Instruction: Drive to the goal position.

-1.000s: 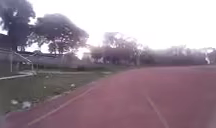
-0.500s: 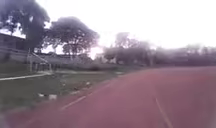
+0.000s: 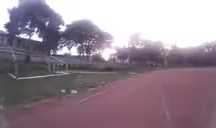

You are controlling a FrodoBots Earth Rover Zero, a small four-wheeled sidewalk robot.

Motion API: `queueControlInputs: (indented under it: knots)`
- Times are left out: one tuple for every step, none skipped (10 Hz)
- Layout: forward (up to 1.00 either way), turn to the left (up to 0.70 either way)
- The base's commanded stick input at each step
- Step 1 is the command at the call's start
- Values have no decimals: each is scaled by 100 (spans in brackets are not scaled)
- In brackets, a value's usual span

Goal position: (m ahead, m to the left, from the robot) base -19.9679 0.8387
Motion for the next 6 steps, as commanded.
queueControlInputs:
  knots:
    - [-70,-35]
    - [-70,-35]
    - [-70,-35]
    - [-70,-35]
    - [-70,-35]
    - [-70,-35]
